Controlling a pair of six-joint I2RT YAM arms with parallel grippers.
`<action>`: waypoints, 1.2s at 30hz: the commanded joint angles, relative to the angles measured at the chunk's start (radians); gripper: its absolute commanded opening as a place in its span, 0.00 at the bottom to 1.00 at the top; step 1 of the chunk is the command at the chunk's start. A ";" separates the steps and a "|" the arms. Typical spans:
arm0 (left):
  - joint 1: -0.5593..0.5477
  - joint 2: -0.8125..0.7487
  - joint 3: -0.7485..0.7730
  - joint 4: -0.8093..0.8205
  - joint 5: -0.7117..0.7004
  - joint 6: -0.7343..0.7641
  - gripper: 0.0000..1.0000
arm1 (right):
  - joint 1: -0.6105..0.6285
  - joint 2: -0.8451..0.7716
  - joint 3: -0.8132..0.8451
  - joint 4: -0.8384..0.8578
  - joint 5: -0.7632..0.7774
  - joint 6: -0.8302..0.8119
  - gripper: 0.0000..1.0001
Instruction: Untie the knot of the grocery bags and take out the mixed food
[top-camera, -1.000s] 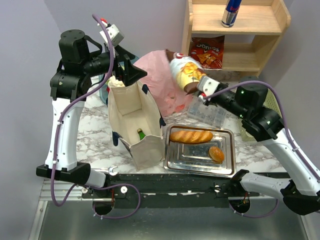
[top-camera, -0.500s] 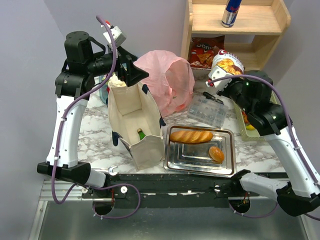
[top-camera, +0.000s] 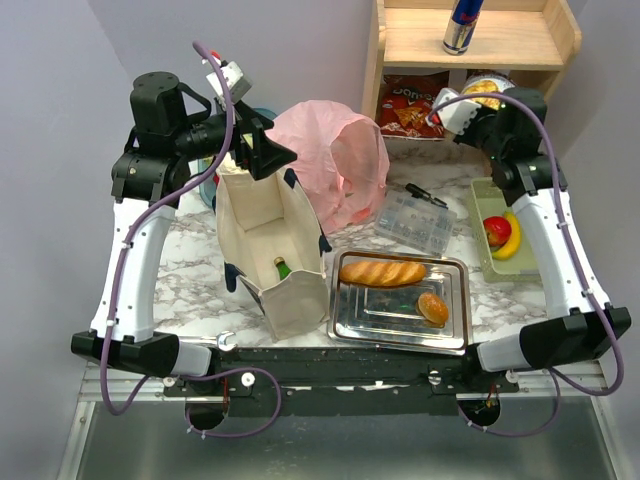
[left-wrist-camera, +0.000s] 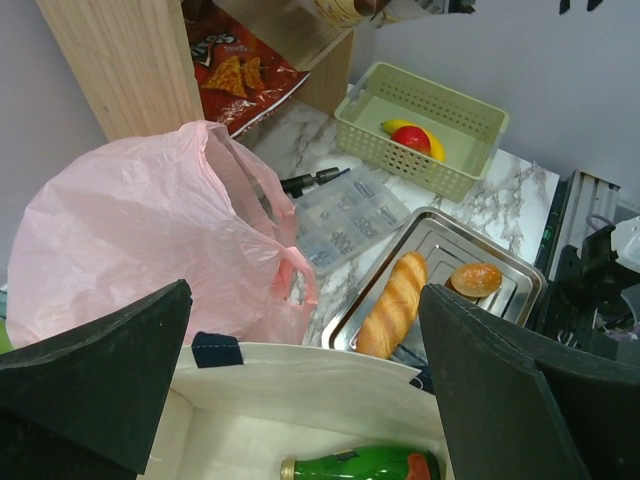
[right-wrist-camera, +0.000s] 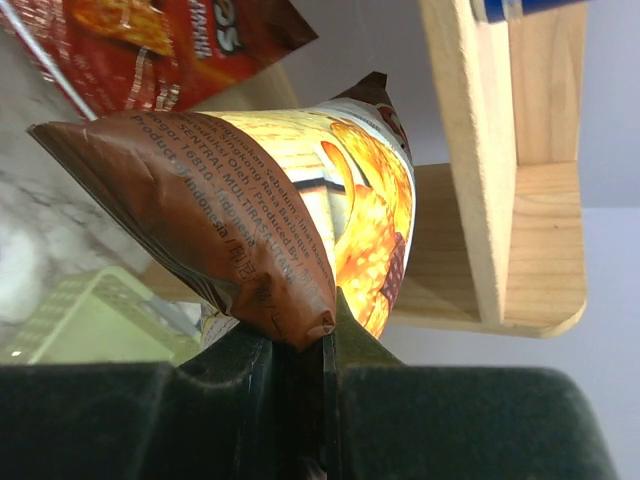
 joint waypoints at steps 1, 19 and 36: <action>0.001 -0.020 -0.010 0.024 0.006 0.020 0.98 | -0.112 0.033 0.060 0.129 -0.216 -0.114 0.01; 0.001 -0.017 0.004 -0.073 -0.024 0.106 0.98 | -0.218 0.232 -0.060 0.382 -0.316 -0.186 0.65; 0.001 -0.012 -0.014 -0.190 -0.090 0.227 0.99 | -0.240 0.087 -0.115 -0.030 -0.466 -0.180 0.95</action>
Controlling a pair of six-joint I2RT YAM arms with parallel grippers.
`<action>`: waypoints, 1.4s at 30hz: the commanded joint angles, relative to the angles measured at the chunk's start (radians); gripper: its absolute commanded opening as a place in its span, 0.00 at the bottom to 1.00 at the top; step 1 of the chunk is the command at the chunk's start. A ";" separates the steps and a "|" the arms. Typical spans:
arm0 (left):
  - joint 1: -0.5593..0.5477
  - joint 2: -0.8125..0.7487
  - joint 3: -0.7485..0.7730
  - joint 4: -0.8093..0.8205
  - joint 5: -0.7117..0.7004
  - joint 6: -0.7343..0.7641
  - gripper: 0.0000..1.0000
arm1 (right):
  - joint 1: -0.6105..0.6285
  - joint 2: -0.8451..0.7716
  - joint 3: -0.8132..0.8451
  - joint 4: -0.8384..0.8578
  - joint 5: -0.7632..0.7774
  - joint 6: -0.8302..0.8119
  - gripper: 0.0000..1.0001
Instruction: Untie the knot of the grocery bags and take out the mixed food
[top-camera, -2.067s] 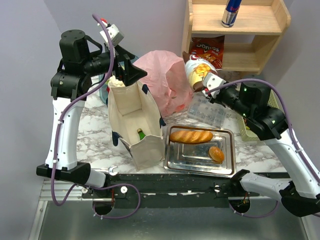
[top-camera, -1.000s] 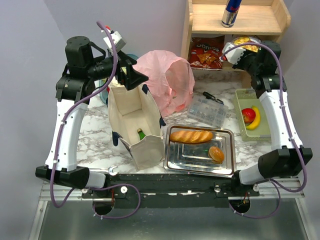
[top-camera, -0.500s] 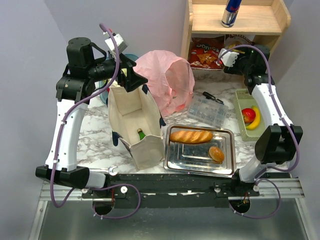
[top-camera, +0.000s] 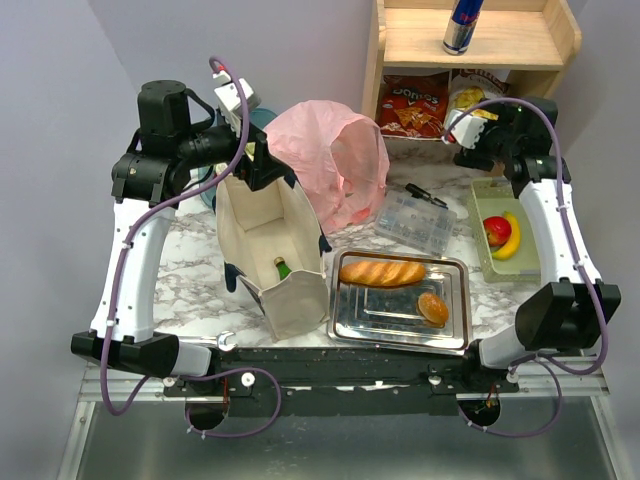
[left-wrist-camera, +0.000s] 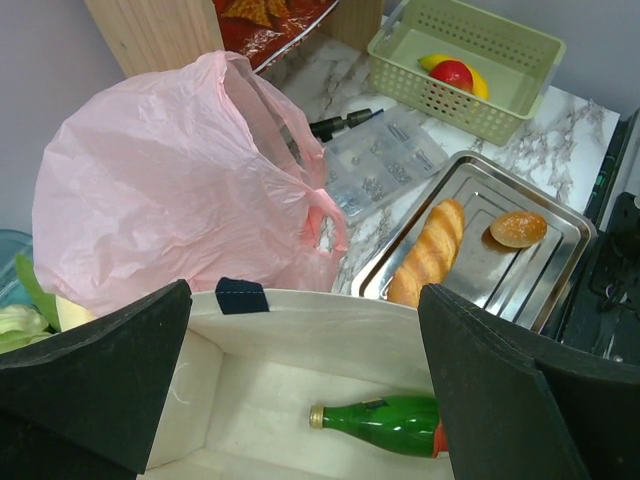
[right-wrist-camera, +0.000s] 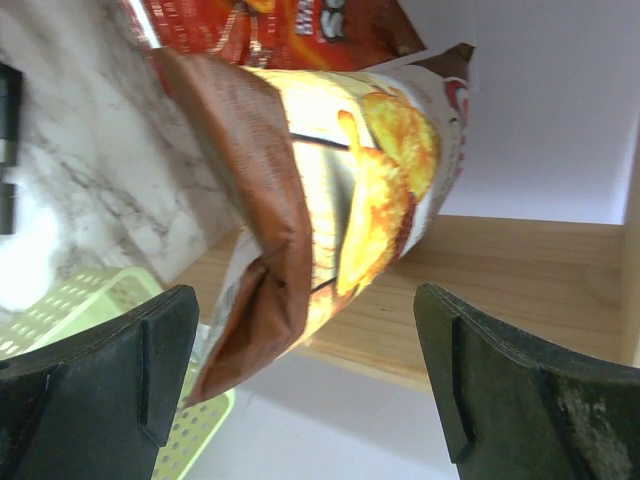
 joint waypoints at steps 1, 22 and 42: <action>0.002 -0.011 -0.010 -0.035 -0.022 0.039 0.99 | -0.006 -0.030 -0.041 -0.109 -0.053 -0.005 0.95; 0.002 -0.041 -0.063 -0.056 -0.072 0.066 0.99 | -0.054 0.200 0.147 0.081 0.139 0.065 0.95; 0.003 -0.270 -0.503 -0.186 -0.120 0.525 0.98 | 0.054 -0.008 0.273 -0.652 -0.461 0.776 0.91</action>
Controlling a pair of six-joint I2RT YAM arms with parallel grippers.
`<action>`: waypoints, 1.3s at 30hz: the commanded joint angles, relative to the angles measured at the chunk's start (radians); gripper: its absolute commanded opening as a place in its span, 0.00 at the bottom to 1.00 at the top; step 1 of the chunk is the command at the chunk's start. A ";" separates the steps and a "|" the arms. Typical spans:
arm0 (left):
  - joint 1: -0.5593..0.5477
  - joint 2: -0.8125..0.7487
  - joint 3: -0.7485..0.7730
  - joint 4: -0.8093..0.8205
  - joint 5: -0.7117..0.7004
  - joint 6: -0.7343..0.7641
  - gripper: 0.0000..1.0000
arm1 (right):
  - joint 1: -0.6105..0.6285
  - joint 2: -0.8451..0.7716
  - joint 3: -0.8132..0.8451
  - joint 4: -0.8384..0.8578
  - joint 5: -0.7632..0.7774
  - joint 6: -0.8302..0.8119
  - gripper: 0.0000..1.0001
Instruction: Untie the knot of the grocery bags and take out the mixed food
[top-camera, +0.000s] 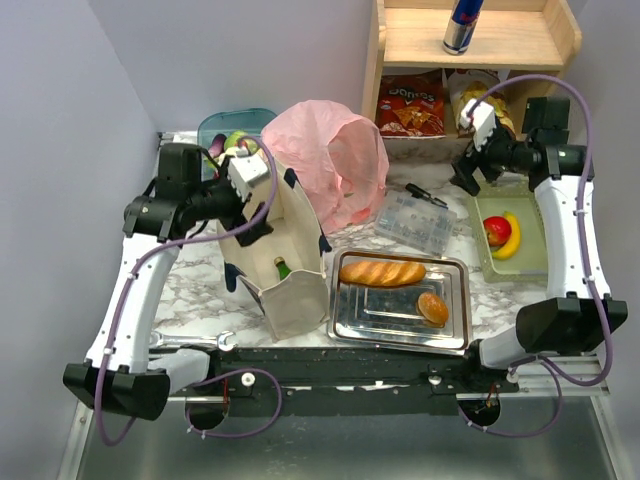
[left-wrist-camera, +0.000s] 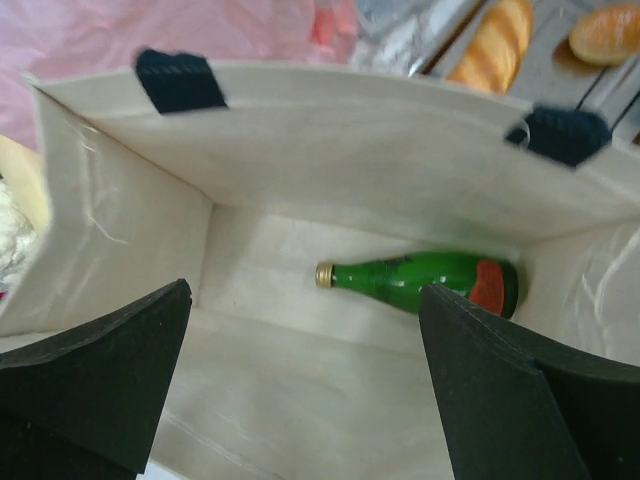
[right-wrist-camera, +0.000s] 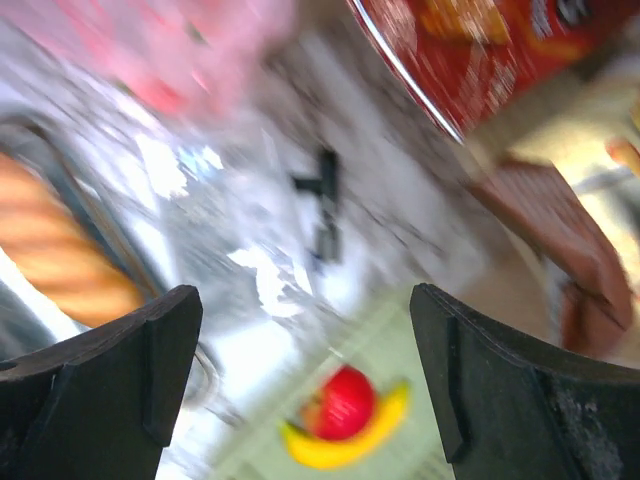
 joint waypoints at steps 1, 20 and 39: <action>0.002 -0.111 -0.143 -0.115 0.064 0.315 0.98 | 0.129 0.037 0.133 -0.128 -0.253 0.481 0.91; -0.477 -0.282 -0.488 -0.011 -0.057 0.383 0.95 | 0.801 0.293 0.224 0.218 -0.013 0.832 0.90; -0.095 -0.317 -0.347 0.056 0.145 0.136 0.98 | 0.901 0.379 0.404 0.258 0.024 0.859 0.93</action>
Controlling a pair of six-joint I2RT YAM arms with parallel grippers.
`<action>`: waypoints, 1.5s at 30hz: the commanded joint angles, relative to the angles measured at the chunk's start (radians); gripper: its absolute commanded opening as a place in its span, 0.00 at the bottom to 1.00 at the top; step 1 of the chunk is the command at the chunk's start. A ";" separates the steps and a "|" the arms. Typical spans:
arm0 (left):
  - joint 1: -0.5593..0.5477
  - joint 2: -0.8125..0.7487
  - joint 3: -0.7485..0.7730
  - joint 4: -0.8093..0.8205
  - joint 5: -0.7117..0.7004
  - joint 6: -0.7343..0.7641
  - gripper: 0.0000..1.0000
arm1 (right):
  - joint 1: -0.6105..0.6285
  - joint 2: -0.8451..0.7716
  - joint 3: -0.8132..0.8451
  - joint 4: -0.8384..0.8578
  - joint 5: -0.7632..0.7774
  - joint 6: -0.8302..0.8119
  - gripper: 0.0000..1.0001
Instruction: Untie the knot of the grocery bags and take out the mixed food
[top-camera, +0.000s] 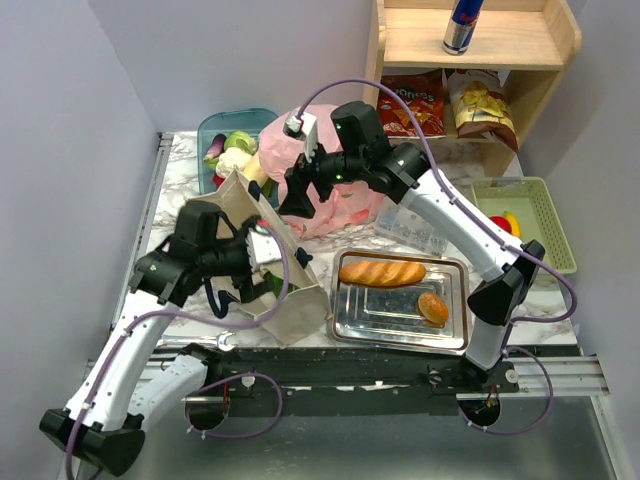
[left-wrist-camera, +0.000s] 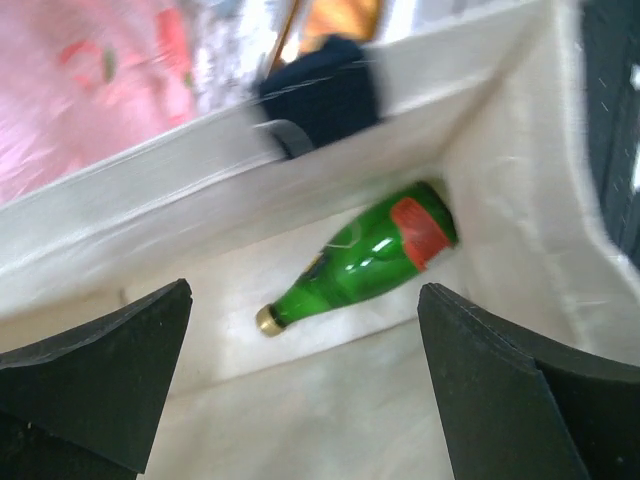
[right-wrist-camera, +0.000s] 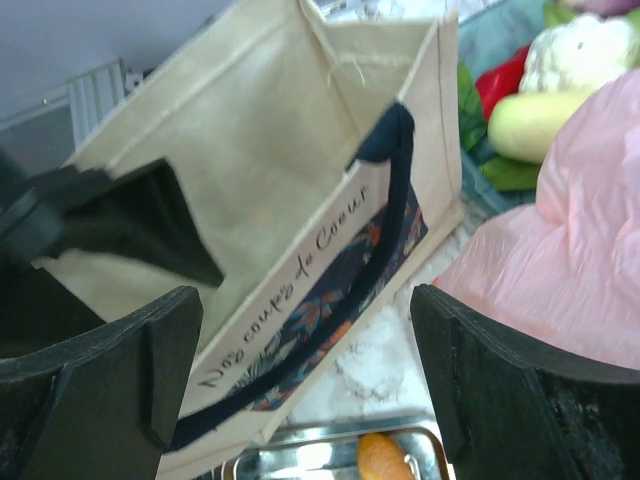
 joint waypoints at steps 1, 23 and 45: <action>0.220 0.067 0.139 0.049 0.154 -0.177 0.98 | 0.032 0.035 0.070 0.028 0.033 0.027 0.93; 0.445 0.388 0.345 0.072 -0.424 -0.225 0.31 | 0.105 -0.044 -0.182 0.074 0.143 -0.195 0.01; 0.535 -0.676 -0.146 -0.169 -0.041 0.129 0.00 | 0.126 -0.408 -0.757 0.866 -0.166 -0.633 0.01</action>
